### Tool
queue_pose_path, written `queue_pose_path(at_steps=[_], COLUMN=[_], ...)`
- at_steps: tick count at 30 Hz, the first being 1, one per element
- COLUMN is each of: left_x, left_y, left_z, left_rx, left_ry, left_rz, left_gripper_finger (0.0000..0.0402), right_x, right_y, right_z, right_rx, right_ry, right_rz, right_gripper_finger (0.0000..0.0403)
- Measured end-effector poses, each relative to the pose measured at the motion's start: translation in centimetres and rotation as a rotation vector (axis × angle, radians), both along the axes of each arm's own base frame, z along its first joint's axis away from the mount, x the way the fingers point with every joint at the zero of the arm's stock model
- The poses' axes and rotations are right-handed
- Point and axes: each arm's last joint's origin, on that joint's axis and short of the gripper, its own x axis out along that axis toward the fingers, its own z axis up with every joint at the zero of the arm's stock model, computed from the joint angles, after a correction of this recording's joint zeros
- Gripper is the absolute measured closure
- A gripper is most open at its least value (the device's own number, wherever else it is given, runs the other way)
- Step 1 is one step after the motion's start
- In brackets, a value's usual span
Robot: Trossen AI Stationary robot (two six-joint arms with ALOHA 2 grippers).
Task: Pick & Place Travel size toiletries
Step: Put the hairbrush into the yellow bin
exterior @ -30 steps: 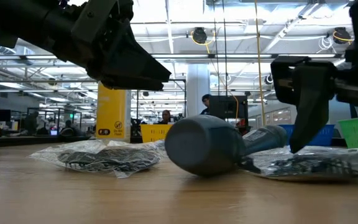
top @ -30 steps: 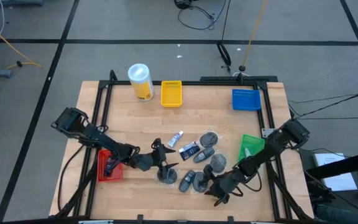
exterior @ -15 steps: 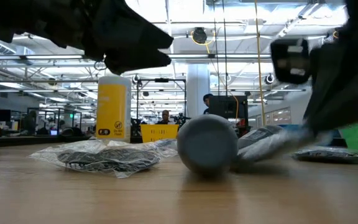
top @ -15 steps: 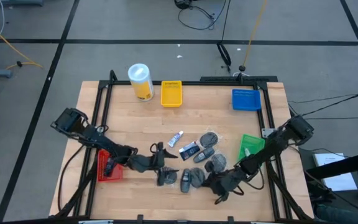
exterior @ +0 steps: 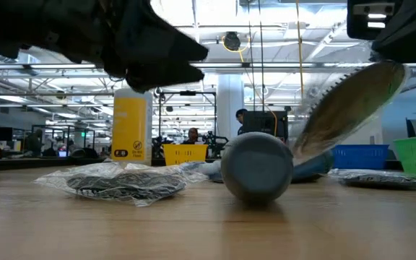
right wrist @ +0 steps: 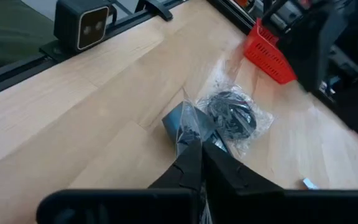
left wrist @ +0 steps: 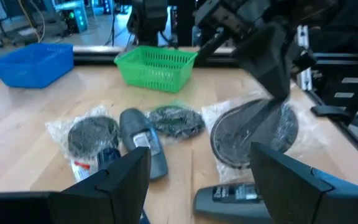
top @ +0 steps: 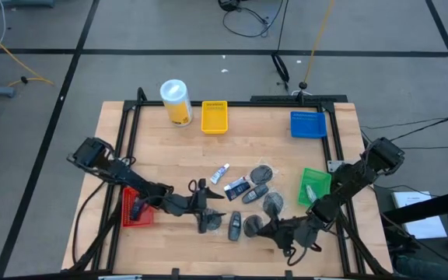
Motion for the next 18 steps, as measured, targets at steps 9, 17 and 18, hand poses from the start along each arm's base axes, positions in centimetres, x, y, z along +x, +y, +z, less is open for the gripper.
queue_pose_path(at_steps=[9, 17, 18], left_x=[1.6, 3.7, 3.9], left_y=[0.7, 1.0, 1.0], left_z=[-1.3, -2.3, -2.4], left_rx=[-0.029, -0.101, -0.110], left_ry=[0.033, 0.057, 0.057], left_rz=[0.006, -0.047, -0.048], left_gripper_finger=[0.0131, 0.0131, 0.0131], right_x=[0.1, 0.0, -0.1], right_y=[-0.4, -0.6, -0.6], right_z=[0.1, 0.1, 0.1], right_rx=[-0.057, -0.105, -0.123], right_ry=[-0.044, -0.068, -0.075], right_rz=[-0.117, -0.184, -0.206], right_gripper_finger=[0.0402, 0.0402, 0.0402])
